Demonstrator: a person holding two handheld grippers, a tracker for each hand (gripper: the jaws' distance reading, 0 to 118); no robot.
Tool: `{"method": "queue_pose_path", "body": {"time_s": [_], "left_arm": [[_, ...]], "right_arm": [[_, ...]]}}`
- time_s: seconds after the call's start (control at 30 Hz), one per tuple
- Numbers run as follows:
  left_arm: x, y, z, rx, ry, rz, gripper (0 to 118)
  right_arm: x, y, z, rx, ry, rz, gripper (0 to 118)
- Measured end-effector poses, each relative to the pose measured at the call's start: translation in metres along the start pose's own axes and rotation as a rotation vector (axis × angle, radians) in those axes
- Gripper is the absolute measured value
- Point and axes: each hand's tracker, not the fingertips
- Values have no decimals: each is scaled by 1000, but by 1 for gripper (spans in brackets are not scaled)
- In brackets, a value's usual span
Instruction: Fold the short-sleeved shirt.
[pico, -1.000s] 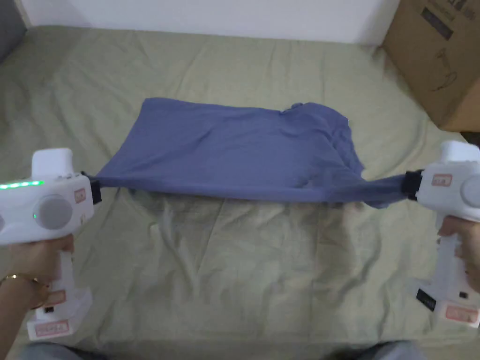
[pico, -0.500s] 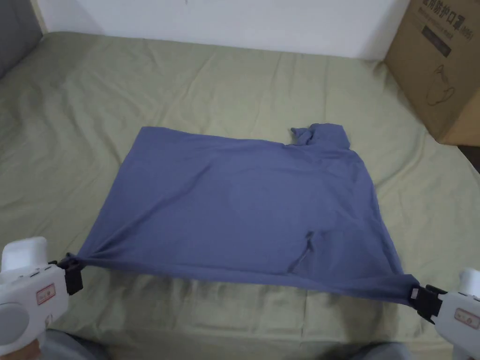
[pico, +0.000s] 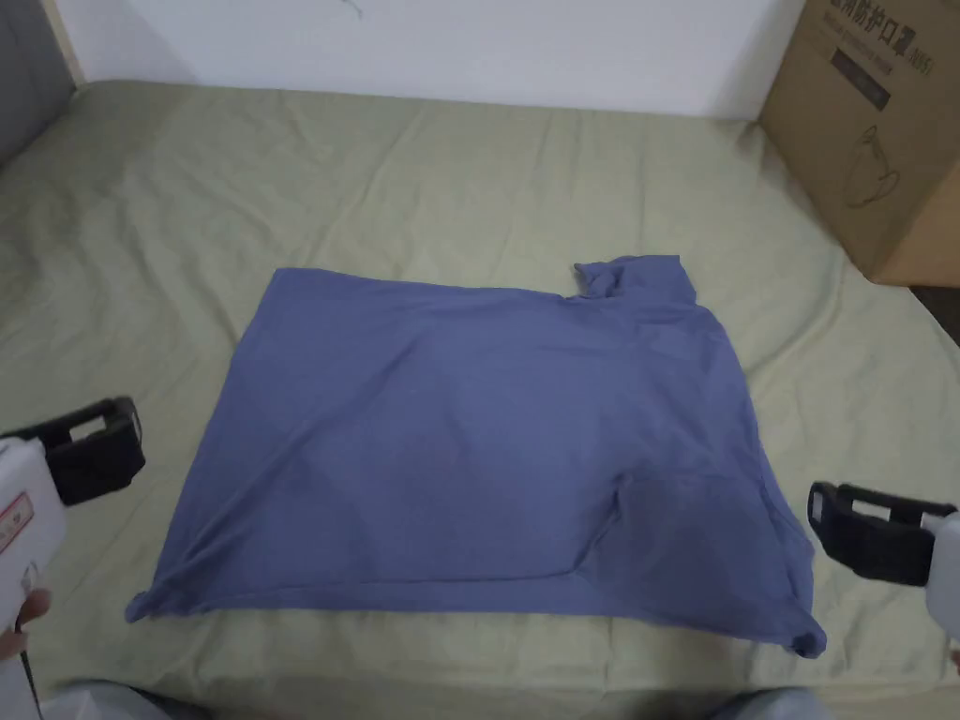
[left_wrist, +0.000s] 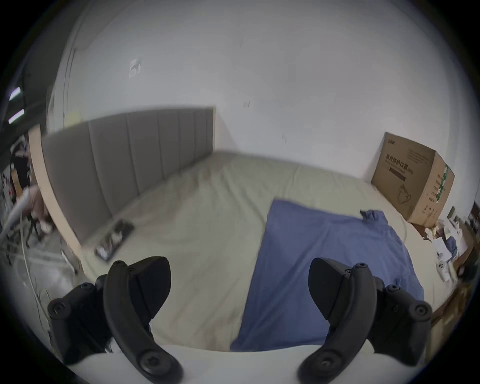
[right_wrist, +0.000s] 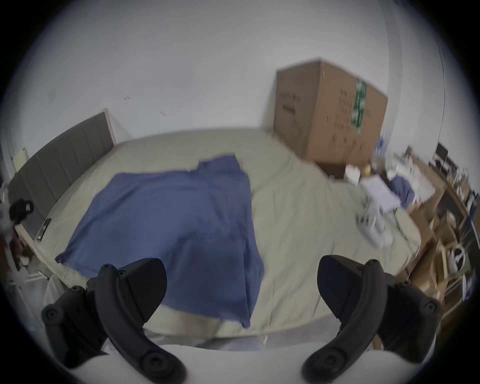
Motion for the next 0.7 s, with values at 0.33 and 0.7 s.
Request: {"method": "queue_pose_path", "body": {"time_s": [0.33, 0.7], "left_arm": [[70, 22, 8, 206, -83, -150, 108], [95, 12, 5, 193, -217, -137, 0]], "right_arm": [[-52, 59, 18, 316, 42, -57, 118], [-85, 65, 7, 355, 67, -70, 1]]}}
